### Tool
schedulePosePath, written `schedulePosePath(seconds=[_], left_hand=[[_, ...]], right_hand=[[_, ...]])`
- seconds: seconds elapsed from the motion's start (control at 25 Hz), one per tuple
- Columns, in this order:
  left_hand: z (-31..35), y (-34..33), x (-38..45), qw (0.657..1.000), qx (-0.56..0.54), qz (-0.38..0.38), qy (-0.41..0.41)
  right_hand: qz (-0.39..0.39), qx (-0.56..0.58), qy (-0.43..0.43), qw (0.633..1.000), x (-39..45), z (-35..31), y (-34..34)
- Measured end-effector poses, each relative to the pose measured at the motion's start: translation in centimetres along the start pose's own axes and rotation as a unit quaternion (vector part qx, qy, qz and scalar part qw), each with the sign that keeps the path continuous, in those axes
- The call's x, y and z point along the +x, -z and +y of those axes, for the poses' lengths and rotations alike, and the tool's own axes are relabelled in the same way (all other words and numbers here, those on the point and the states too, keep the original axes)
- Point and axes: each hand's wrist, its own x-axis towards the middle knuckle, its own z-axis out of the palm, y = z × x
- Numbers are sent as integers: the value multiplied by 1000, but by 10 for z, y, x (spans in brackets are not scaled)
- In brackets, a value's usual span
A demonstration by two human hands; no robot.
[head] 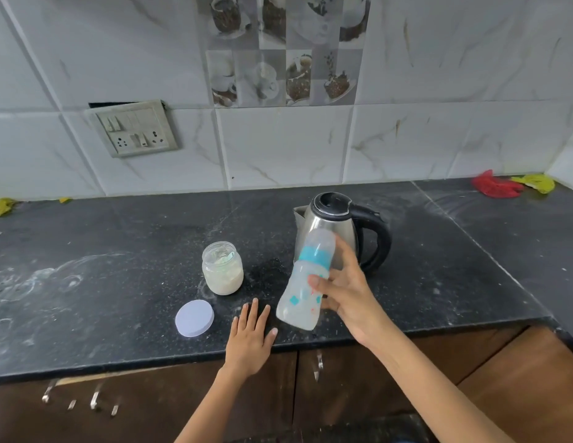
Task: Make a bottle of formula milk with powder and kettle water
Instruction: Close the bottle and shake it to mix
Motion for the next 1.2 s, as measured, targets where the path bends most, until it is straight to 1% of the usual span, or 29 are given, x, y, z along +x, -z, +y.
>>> schedulePosePath(seconds=[0.08,0.16,0.32,0.4,0.48,0.56,0.64,0.76,0.92,1.04,1.12,1.2], left_hand=[[0,-2,0,1000,2,4,9],[-1,-1,-1,1000,1,2,6],[1,-2,-1,1000,0,2,7],[0,-1,-1,1000,4,0,7],[0,-1,-1,1000,5,-4,10],[1,-1,-1,1000,6,-2,8],[1,0,-1,1000,4,-1,7],[1,0,-1,1000,6,-1,9],[1,-1,-1,1000,4,2,5],[0,-1,-1,1000,3,3,4],[0,-1,-1,1000,4,3,1],[1,0,-1,1000,8,5,1]], right_hand=[[-55,99,12,993,4,-17,9],[-125,192,22,973,4,-30,11],[-204,309,19,929,4,-40,13],[-219,341,4,914,7,-44,12],[-219,338,-7,915,10,-42,11],[-225,327,5,918,10,-42,8],[-197,290,8,936,8,-43,5],[-144,256,-19,956,6,-41,5],[-67,228,-84,968,9,-34,-2],[1,169,-132,977,5,-26,-5],[13,145,-150,978,2,-20,-4],[4,119,-151,981,0,-16,-2]])
